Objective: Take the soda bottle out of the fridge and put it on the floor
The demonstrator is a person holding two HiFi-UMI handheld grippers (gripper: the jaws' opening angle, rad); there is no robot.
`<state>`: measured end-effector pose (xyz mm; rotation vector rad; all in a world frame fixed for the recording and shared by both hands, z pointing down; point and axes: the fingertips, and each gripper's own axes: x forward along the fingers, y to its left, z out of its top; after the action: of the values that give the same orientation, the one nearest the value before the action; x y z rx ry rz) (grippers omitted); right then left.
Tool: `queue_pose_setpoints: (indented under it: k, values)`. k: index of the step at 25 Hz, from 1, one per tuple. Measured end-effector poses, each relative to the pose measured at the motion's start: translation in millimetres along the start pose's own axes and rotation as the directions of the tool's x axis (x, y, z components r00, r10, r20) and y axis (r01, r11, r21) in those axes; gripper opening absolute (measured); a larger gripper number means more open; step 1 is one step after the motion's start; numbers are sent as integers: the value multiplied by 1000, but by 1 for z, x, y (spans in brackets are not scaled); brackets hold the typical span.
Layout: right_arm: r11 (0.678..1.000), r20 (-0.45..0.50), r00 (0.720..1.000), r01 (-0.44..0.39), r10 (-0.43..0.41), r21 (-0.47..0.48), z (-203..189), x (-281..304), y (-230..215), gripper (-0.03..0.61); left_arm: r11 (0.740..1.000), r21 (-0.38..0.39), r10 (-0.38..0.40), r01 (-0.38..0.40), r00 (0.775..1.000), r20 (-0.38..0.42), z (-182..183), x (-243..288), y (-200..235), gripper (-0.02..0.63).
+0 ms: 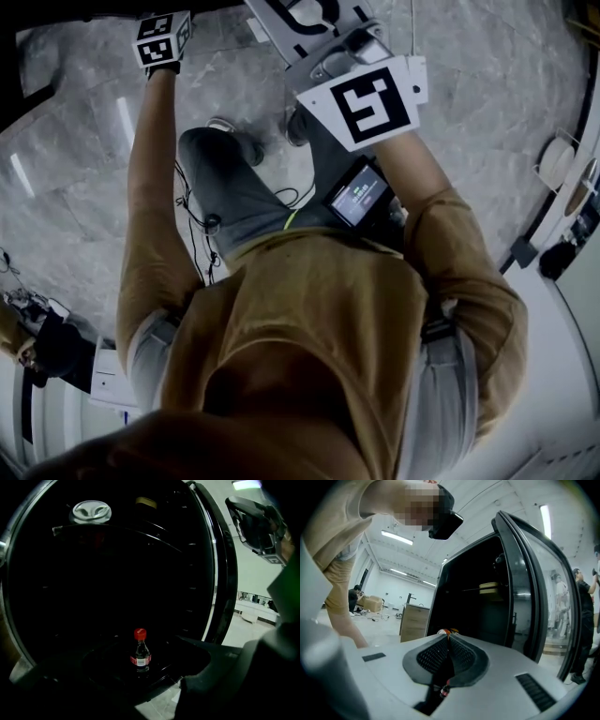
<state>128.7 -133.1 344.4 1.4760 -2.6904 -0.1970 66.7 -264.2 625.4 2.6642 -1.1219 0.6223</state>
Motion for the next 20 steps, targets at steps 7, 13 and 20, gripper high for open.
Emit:
queue_pose_setpoints:
  k: [7,13,20]
  values:
    - [1000,9,1000,-4,4,1,-51,4,0,2,1000,-10,10,-10,1000,25,-26,36,7,290]
    - [1000,-12,1000,-22,22,1,-96,14,7,3,998,-63,-22,25,999,47,-45,69,20,356]
    - [999,1,1000,-28,28,37,-110,8,6,2,998,-43,-31,34,998,62,-47,89,18,359]
